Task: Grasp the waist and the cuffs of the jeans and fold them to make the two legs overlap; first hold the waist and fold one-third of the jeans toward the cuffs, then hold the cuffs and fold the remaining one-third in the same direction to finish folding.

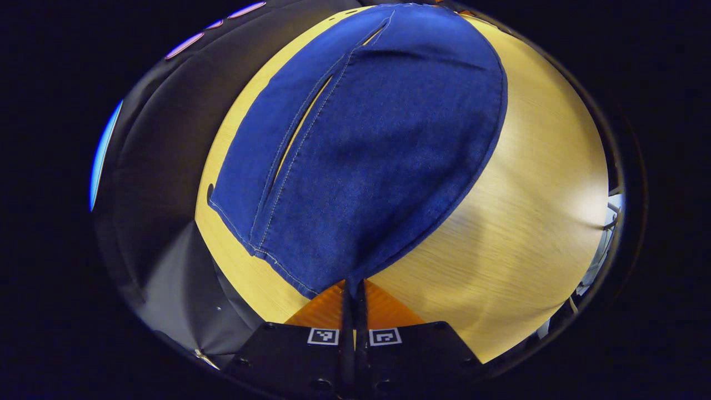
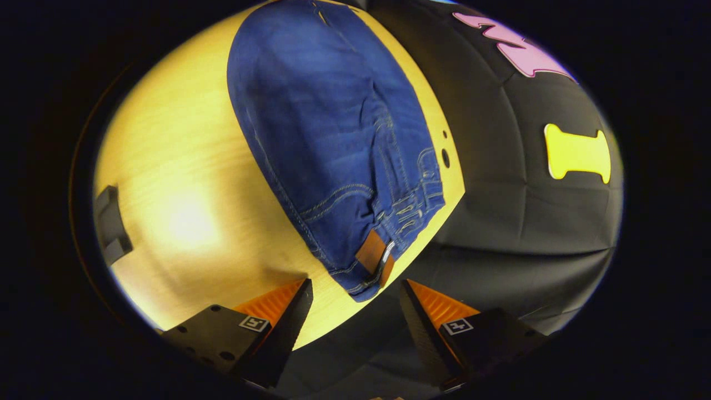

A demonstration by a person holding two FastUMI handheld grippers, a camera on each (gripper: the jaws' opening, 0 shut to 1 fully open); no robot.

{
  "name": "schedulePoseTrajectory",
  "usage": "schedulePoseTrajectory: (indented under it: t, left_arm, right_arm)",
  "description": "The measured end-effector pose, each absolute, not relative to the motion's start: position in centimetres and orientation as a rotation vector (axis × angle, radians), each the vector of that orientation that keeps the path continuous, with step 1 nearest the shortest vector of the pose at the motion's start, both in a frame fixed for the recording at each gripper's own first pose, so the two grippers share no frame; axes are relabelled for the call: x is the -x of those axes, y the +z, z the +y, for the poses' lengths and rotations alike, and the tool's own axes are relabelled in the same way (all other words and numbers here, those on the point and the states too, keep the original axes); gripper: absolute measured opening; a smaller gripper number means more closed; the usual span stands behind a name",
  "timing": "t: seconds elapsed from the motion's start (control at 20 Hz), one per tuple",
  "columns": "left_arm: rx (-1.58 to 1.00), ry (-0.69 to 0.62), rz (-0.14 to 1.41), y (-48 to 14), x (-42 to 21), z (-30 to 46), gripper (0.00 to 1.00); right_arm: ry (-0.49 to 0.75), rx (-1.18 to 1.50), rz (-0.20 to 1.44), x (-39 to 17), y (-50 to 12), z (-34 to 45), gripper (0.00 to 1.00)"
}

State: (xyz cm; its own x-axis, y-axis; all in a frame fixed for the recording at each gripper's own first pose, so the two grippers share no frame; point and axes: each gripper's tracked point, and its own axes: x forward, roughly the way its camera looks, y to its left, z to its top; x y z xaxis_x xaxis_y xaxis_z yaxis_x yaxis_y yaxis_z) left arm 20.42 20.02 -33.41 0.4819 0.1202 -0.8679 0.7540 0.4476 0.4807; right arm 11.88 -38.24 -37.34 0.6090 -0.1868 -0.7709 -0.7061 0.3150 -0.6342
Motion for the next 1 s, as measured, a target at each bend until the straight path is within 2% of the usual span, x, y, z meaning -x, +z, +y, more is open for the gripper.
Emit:
schedulePoseTrajectory:
  t: [0.3, 0.4, 0.6, 0.65, 0.8, 0.9, 0.95, 1.0]
  left_arm:
    - [-1.047, -0.461, 1.029, -33.4, -20.4, 19.9, 0.05]
    - [-1.045, -0.456, 1.032, -33.4, -20.4, 19.9, 0.06]
    - [-1.040, -0.425, 1.027, -33.4, -20.5, 19.9, 0.06]
    - [-1.039, -0.409, 1.026, -33.4, -20.5, 19.8, 0.06]
    - [-1.043, -0.370, 1.032, -33.3, -20.4, 19.7, 0.06]
    - [-1.018, -0.372, 1.032, -33.5, -20.1, 19.3, 0.06]
    - [-1.016, -0.390, 1.037, -33.6, -19.7, 18.9, 0.06]
    - [-1.008, -0.417, 1.043, -33.5, -19.1, 18.7, 0.06]
  right_arm:
    - [0.507, 1.385, 0.724, -15.1, -37.5, -35.7, 0.93]
    - [0.511, 1.361, 0.735, -15.5, -38.2, -35.3, 0.91]
    - [0.510, 1.354, 0.767, -16.2, -39.6, -35.1, 0.22]
    - [0.513, 1.355, 0.780, -16.0, -39.8, -35.3, 0.26]
    - [0.550, 1.254, 0.850, -15.6, -39.7, -35.3, 0.11]
    - [0.598, 1.223, 0.874, -15.2, -39.6, -34.9, 0.08]
    - [0.622, 1.239, 0.876, -15.0, -39.7, -35.0, 0.08]
    - [0.638, 1.264, 0.885, -14.7, -39.6, -35.1, 0.17]
